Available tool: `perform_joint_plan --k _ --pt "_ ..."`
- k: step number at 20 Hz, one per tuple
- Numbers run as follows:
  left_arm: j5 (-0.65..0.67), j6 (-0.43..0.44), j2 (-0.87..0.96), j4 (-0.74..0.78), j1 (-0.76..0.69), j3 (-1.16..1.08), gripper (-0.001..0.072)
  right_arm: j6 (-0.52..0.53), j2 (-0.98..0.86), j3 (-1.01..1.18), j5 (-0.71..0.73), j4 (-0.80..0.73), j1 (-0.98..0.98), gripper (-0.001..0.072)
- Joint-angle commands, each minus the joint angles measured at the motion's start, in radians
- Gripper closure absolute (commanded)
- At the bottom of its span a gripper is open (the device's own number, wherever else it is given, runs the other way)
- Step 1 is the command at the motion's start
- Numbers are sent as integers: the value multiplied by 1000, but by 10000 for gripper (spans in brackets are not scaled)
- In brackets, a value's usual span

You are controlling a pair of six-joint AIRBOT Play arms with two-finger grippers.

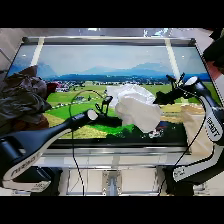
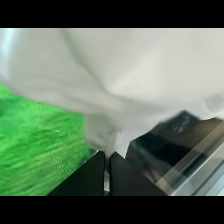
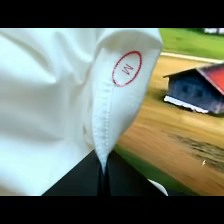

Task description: Fold the shirts.

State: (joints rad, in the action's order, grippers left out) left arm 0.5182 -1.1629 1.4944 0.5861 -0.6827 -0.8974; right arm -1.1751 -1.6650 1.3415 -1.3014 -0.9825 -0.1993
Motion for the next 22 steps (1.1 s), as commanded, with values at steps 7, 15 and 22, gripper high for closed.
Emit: perform_joint_plan --k 7,15,22 --pt "135 -53 -735 146 505 -1 695 -20 442 383 -331 -66 0 700" --pt "106 -78 -1054 147 725 -129 695 -39 775 524 -163 260 0 701" --pt "89 -29 -662 268 671 -278 696 -159 551 478 -270 268 24 701"
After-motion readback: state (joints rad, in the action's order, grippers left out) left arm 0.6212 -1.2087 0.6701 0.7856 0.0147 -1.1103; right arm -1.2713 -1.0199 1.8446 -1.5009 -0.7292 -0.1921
